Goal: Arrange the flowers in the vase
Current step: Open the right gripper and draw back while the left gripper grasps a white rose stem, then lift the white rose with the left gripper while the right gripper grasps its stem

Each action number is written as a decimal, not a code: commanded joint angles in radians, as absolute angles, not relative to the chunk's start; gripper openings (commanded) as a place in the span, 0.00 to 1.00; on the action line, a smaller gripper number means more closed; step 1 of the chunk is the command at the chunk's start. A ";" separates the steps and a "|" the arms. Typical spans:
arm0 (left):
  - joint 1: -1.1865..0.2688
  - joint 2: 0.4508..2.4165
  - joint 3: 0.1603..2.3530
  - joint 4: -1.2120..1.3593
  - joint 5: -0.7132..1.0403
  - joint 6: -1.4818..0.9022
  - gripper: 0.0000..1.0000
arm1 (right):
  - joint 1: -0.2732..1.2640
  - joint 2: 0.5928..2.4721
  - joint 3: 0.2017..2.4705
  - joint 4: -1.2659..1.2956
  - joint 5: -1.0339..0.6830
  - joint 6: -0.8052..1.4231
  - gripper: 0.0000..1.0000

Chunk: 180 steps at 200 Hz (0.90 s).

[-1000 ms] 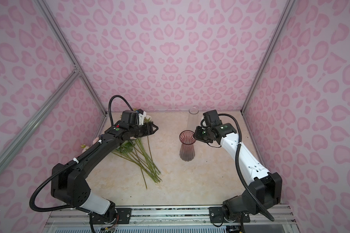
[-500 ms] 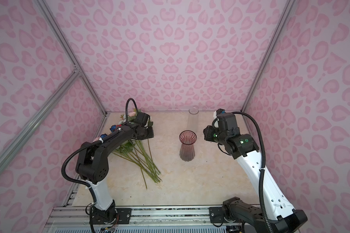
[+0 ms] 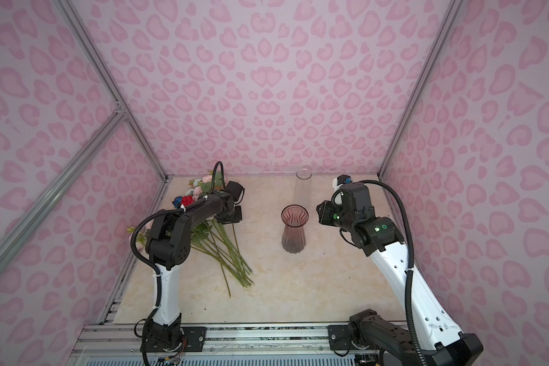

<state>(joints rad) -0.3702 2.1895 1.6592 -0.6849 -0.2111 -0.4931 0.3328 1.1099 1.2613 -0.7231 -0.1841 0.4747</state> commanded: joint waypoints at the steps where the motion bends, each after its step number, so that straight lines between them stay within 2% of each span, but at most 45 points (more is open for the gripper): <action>1: -0.370 2.210 1.671 -0.699 -0.225 -0.473 0.27 | 0.333 1.096 1.246 -0.699 -0.185 0.460 0.32; 25: -0.371 2.207 1.694 -0.696 -0.193 -0.445 0.13 | 0.334 1.092 1.241 -0.701 -0.169 0.449 0.31; 51: -0.373 2.178 1.728 -0.687 -0.172 -0.436 0.04 | 0.333 1.108 1.253 -0.695 -0.166 0.443 0.31; 124: -0.376 2.020 1.817 -0.553 -0.032 -0.404 0.04 | 0.332 1.099 1.258 -0.616 -0.142 0.456 0.31; 137: -0.377 1.979 1.837 -0.516 -0.021 -0.394 0.04 | 0.333 1.095 1.254 -0.598 -0.151 0.450 0.32; 167: -0.377 1.859 1.857 -0.439 0.003 -0.339 0.04 | 0.344 1.089 1.244 -0.520 -0.286 0.437 0.38; 180: -0.377 1.796 1.834 -0.396 0.018 -0.315 0.04 | 0.369 1.075 1.238 -0.489 -0.278 0.415 0.43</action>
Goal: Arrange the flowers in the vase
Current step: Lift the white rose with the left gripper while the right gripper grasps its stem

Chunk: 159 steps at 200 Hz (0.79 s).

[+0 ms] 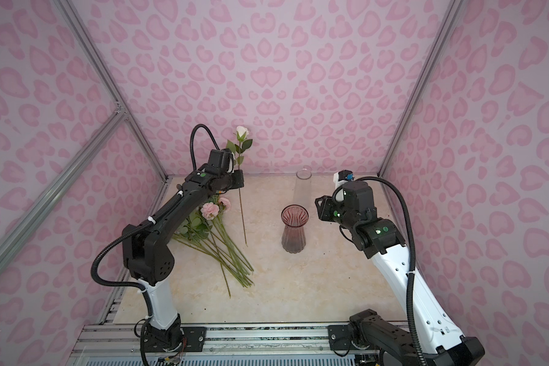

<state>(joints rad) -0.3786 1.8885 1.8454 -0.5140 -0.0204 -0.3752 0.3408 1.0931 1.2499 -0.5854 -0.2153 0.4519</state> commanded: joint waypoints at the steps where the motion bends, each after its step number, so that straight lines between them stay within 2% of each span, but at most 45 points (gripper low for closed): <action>1: -0.377 1.791 1.832 -0.392 0.019 -0.314 0.04 | 0.372 1.074 1.238 -0.488 -0.274 0.413 0.43; 15: -0.377 1.712 1.777 -0.339 0.051 -0.314 0.04 | 0.400 1.063 1.242 -0.474 -0.242 0.385 0.47; 37: -0.377 1.550 1.582 -0.158 0.167 -0.346 0.04 | 0.442 1.069 1.278 -0.462 -0.297 0.328 0.49; 77: -0.382 1.273 1.176 0.219 0.355 -0.423 0.04 | 0.628 1.158 1.361 -0.458 -0.302 0.266 0.45; 110: -0.384 1.211 1.112 0.250 0.477 -0.435 0.04 | 0.824 1.272 1.434 -0.422 -0.172 0.186 0.43; 159: -0.383 1.142 1.060 0.300 0.517 -0.515 0.04 | 0.887 1.446 1.578 -0.434 -0.176 0.199 0.42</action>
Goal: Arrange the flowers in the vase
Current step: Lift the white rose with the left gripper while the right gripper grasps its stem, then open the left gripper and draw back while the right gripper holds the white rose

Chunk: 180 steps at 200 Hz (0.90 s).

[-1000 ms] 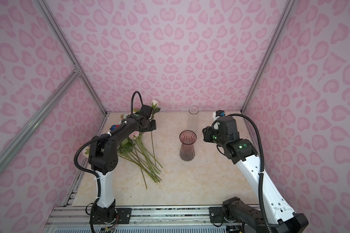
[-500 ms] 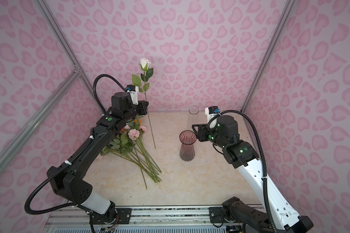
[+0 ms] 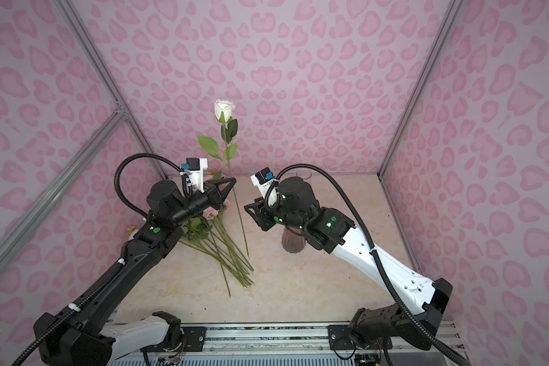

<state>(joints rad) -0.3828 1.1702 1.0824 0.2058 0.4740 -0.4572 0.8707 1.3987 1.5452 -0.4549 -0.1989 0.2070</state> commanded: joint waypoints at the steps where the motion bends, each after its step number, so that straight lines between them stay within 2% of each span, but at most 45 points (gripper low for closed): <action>1: -0.383 1.141 1.058 0.301 0.517 -0.517 0.04 | 0.887 1.448 1.581 -0.434 -0.176 0.201 0.42; 40: -0.385 1.118 1.031 0.328 0.522 -0.553 0.04 | 0.889 1.517 1.617 -0.415 -0.198 0.234 0.40; 72: -0.385 1.106 1.025 0.333 0.525 -0.557 0.04 | 0.889 1.570 1.647 -0.408 -0.207 0.239 0.30; 92: -0.385 1.103 1.026 0.320 0.520 -0.543 0.04 | 0.888 1.591 1.655 -0.397 -0.202 0.242 0.27; 169: -0.385 1.111 1.025 0.310 0.515 -0.540 0.04 | 0.889 1.595 1.660 -0.370 -0.163 0.226 0.05; 180: -0.385 1.111 1.026 0.302 0.506 -0.541 0.12 | 0.890 1.595 1.660 -0.369 -0.155 0.223 0.04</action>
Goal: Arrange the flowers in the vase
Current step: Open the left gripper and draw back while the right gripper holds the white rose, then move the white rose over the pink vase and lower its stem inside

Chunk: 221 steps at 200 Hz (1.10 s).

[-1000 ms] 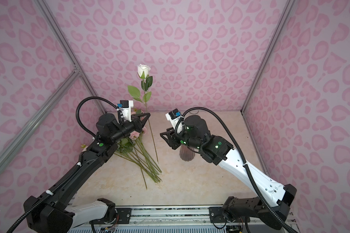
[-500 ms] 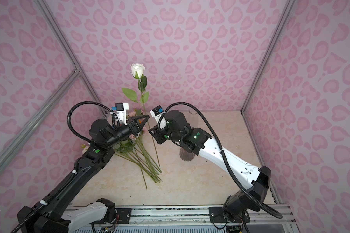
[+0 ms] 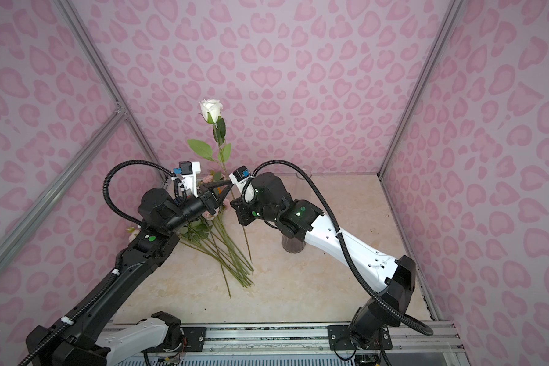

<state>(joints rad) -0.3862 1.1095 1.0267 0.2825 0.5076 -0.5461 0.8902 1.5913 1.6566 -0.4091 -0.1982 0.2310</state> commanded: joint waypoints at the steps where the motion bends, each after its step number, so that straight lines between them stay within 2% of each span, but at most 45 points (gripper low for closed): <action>1: -0.385 1.111 1.026 0.301 0.505 -0.541 0.14 | 0.889 1.595 1.660 -0.368 -0.153 0.223 0.04; 5: -0.385 1.111 1.028 0.297 0.498 -0.541 0.24 | 0.890 1.595 1.659 -0.369 -0.150 0.222 0.04; 10: -0.386 1.111 1.031 0.284 0.488 -0.541 0.43 | 0.890 1.595 1.658 -0.366 -0.143 0.221 0.04; 16: -0.385 1.108 1.037 0.263 0.471 -0.541 0.60 | 0.889 1.595 1.657 -0.365 -0.136 0.220 0.04; 25: -0.385 1.102 1.039 0.240 0.442 -0.534 0.73 | 0.888 1.592 1.656 -0.360 -0.123 0.216 0.05; 41: -0.383 1.083 1.034 0.217 0.383 -0.515 0.83 | 0.888 1.582 1.646 -0.342 -0.093 0.215 0.04; 66: -0.383 1.047 1.026 0.196 0.280 -0.488 0.84 | 0.884 1.554 1.627 -0.313 -0.032 0.210 0.03; 116: -0.382 0.963 0.947 0.196 -0.034 -0.499 0.85 | 0.816 1.473 1.601 -0.240 0.029 0.225 0.00; 146: -0.380 0.975 0.955 0.162 -0.060 -0.498 0.85 | 0.786 1.422 1.586 -0.195 0.088 0.169 0.00; 199: -0.377 1.002 0.962 0.150 -0.042 -0.512 0.84 | 0.742 1.330 1.559 -0.143 0.305 0.011 0.01; 221: -0.375 1.007 0.960 0.149 -0.049 -0.518 0.84 | 0.708 1.316 1.535 -0.113 0.328 0.001 0.00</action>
